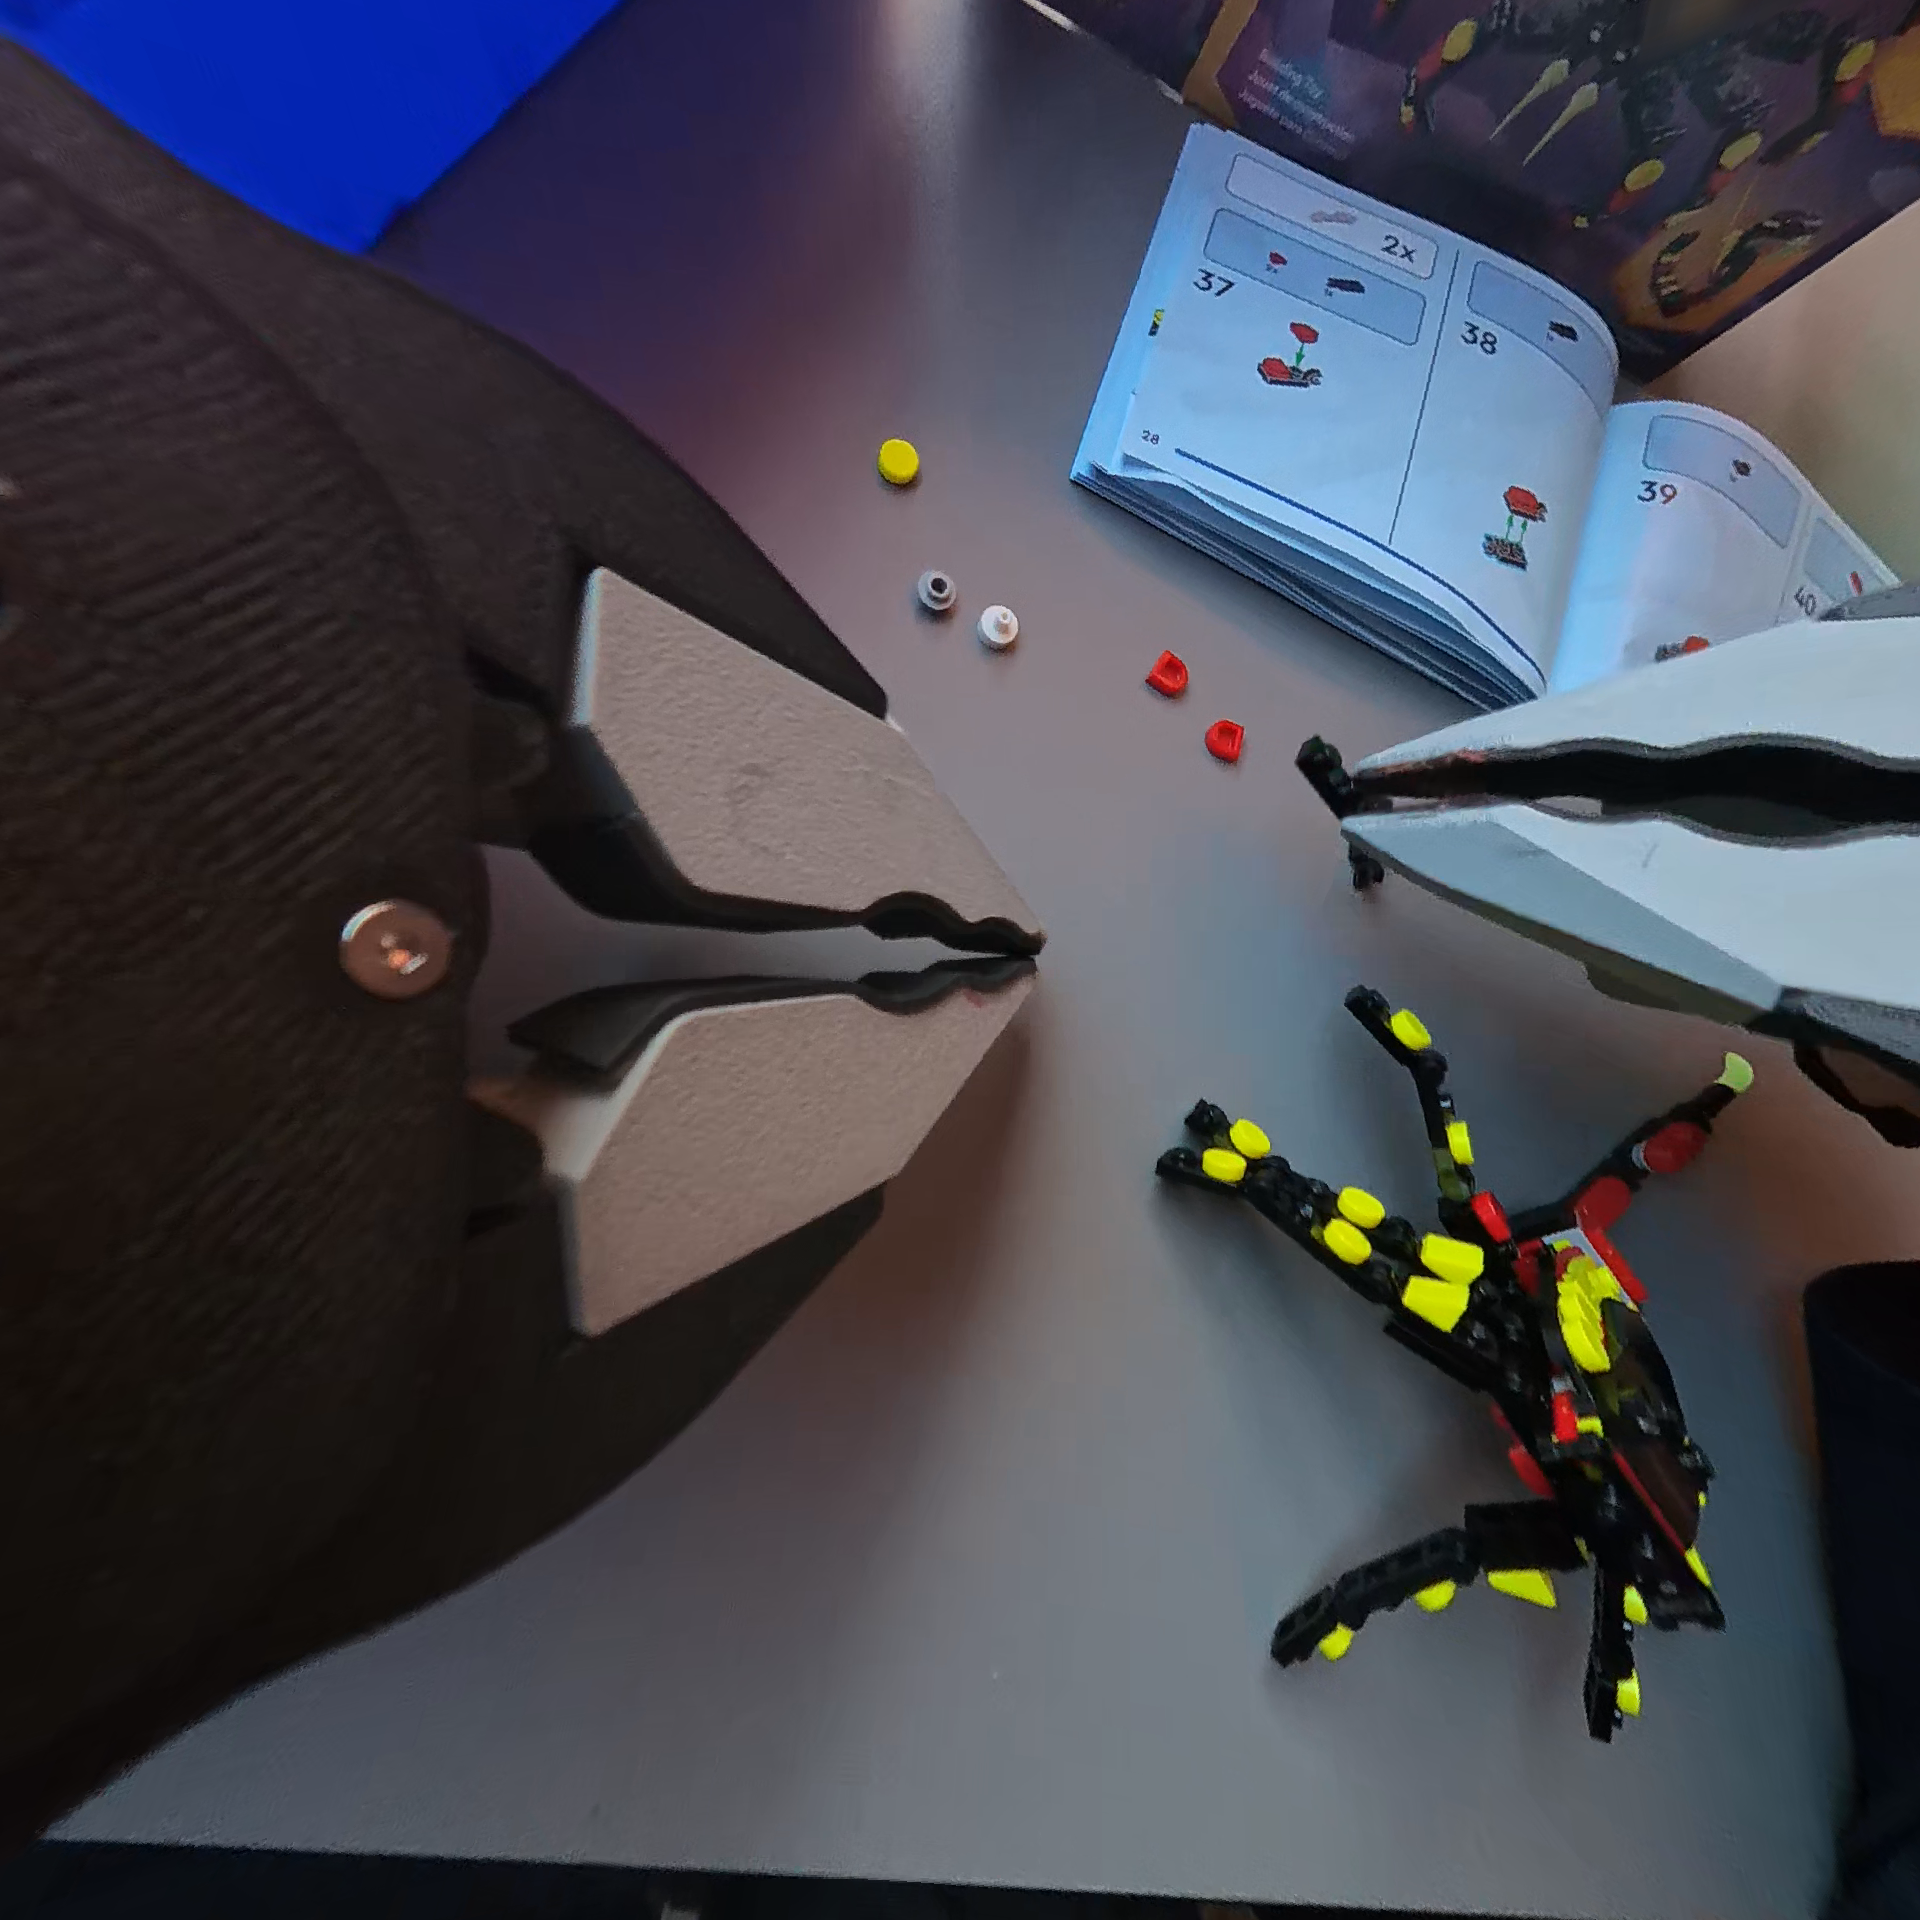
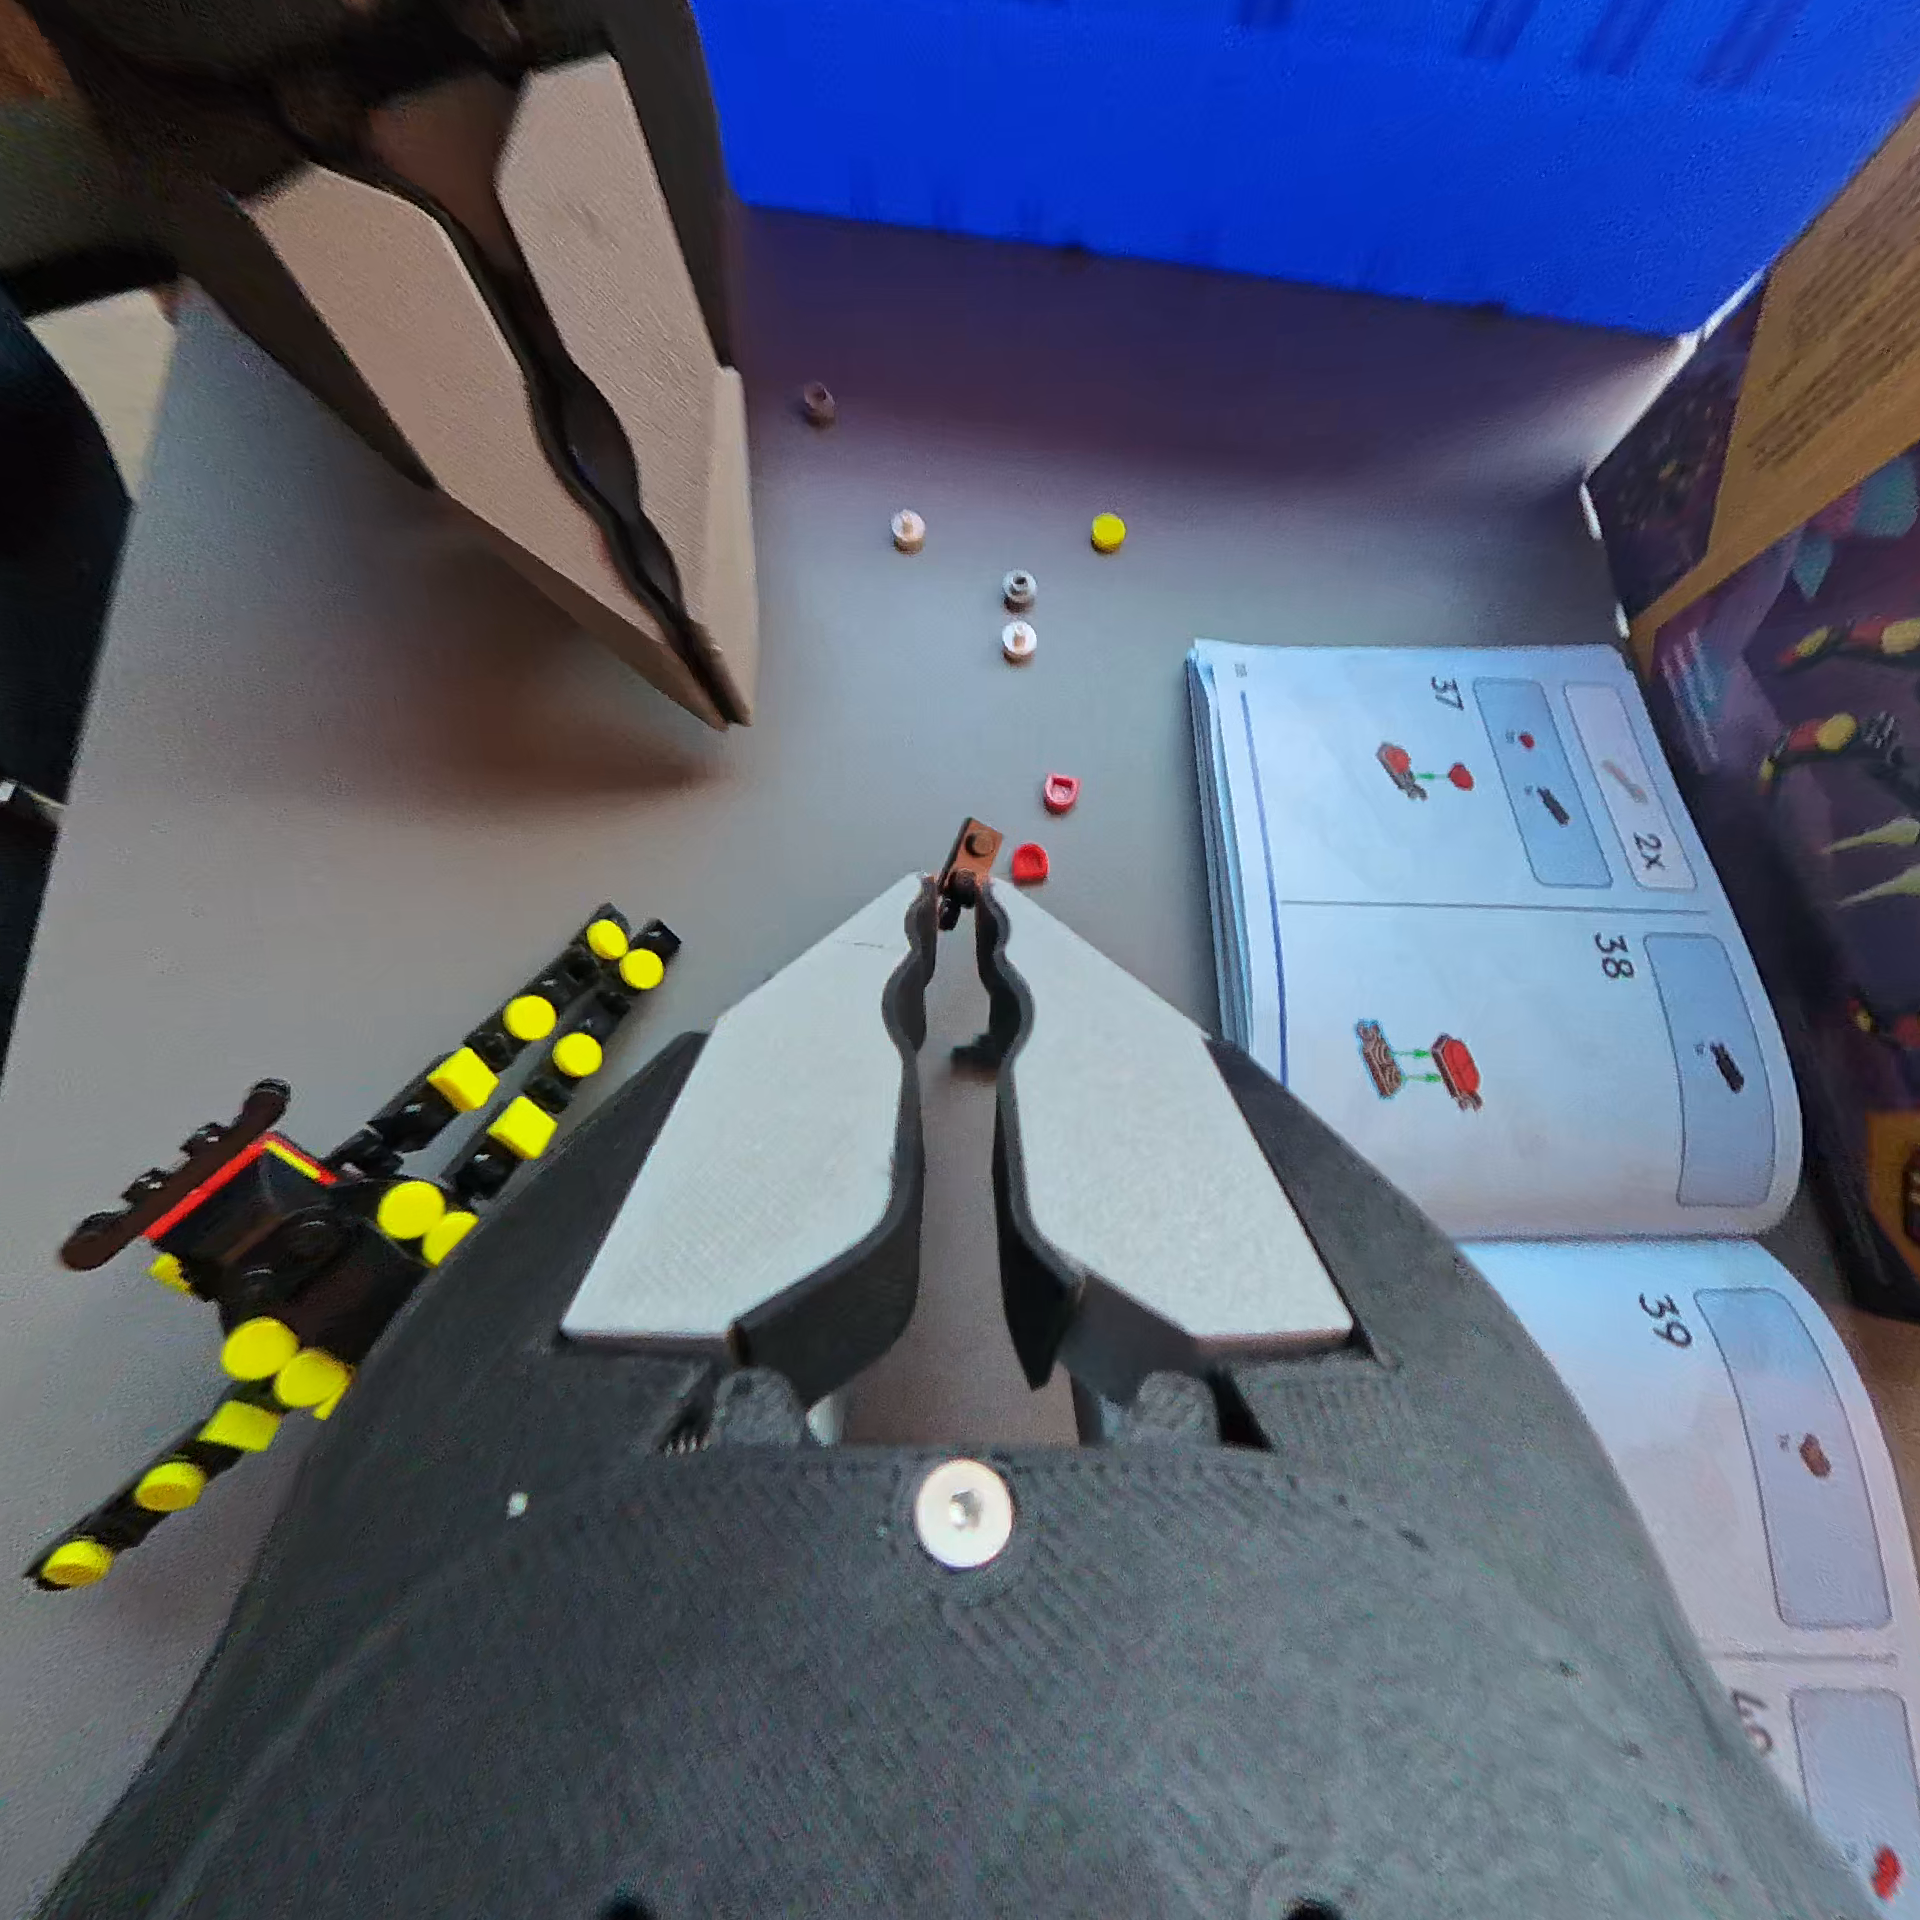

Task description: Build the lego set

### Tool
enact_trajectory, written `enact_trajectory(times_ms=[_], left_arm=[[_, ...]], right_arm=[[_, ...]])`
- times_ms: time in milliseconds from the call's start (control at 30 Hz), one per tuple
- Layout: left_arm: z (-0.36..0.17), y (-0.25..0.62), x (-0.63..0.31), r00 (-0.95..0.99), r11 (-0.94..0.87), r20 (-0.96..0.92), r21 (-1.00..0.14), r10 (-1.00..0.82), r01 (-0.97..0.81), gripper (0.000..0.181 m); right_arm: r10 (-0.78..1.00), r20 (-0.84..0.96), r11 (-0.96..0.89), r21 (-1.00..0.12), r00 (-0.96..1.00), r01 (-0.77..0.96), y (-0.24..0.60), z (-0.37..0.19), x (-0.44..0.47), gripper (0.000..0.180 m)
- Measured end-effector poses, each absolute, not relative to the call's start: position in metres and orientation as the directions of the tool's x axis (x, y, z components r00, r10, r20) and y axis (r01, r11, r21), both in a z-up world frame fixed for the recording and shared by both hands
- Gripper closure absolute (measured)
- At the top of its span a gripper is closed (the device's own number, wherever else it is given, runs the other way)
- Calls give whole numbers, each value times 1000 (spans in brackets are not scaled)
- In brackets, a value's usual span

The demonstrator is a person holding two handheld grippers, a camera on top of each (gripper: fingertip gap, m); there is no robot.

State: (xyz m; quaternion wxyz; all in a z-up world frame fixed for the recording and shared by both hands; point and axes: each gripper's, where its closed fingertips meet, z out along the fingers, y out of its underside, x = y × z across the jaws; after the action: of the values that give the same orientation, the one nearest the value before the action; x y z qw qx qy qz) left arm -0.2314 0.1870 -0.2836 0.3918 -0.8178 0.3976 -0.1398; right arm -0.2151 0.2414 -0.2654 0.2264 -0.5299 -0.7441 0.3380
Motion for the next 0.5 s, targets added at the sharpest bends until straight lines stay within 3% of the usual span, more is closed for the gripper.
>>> enact_trajectory(times_ms=[500], left_arm=[[-287,189,-238,673,-425,-51,-739,-738,-523,181]], right_arm=[[910,-1,330,-603,-414,726,222,-288,-239,176]])
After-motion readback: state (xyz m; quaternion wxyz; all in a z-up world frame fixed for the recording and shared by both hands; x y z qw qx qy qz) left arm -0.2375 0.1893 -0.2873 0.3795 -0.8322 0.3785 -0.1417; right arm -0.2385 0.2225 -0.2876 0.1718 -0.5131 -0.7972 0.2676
